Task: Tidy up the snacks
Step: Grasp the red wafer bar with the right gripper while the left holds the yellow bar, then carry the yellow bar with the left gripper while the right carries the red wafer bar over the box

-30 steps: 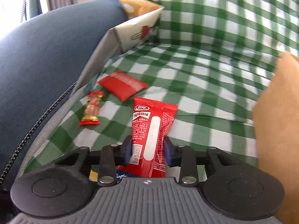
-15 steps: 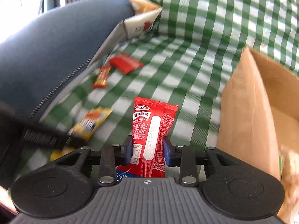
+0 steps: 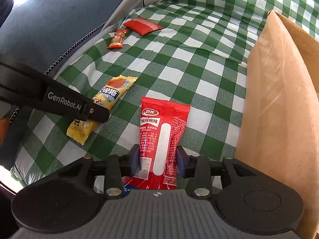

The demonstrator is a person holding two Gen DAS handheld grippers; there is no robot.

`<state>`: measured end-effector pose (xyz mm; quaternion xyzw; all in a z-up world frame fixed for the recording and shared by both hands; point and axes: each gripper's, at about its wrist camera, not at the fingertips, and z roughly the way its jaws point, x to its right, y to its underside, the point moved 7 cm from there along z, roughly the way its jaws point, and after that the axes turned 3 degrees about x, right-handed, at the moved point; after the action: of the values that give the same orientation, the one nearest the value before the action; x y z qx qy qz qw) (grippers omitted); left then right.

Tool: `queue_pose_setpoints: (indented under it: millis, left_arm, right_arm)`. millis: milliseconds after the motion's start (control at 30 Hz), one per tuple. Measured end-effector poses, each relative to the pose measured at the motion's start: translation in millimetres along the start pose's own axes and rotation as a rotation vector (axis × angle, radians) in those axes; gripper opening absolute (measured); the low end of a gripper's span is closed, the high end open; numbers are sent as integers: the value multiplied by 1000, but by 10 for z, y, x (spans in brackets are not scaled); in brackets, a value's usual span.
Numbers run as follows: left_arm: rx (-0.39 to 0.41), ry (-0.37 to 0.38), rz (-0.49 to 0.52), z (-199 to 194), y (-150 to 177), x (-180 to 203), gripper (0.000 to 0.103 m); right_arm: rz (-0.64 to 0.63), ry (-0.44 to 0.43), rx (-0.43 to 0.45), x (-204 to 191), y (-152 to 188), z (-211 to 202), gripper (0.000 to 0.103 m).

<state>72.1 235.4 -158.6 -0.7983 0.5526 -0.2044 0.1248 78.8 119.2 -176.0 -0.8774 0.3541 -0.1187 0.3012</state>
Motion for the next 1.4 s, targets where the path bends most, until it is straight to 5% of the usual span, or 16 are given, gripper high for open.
queue_pose_setpoints:
  millis: [200, 500, 833, 1400]
  left_arm:
    - [67, 15, 4, -123, -87, 82, 14]
    - [232, 50, -37, -533, -284, 302, 14]
    - [383, 85, -32, -860, -470, 819, 14]
    - [490, 146, 67, -844, -579, 1632, 14]
  right_arm:
    - [6, 2, 78, 19, -88, -163, 36]
    - [-29, 46, 317, 161, -356, -941, 35]
    - [46, 121, 526, 1219, -361, -1629, 36]
    - [118, 224, 563, 2006, 86, -1866, 36]
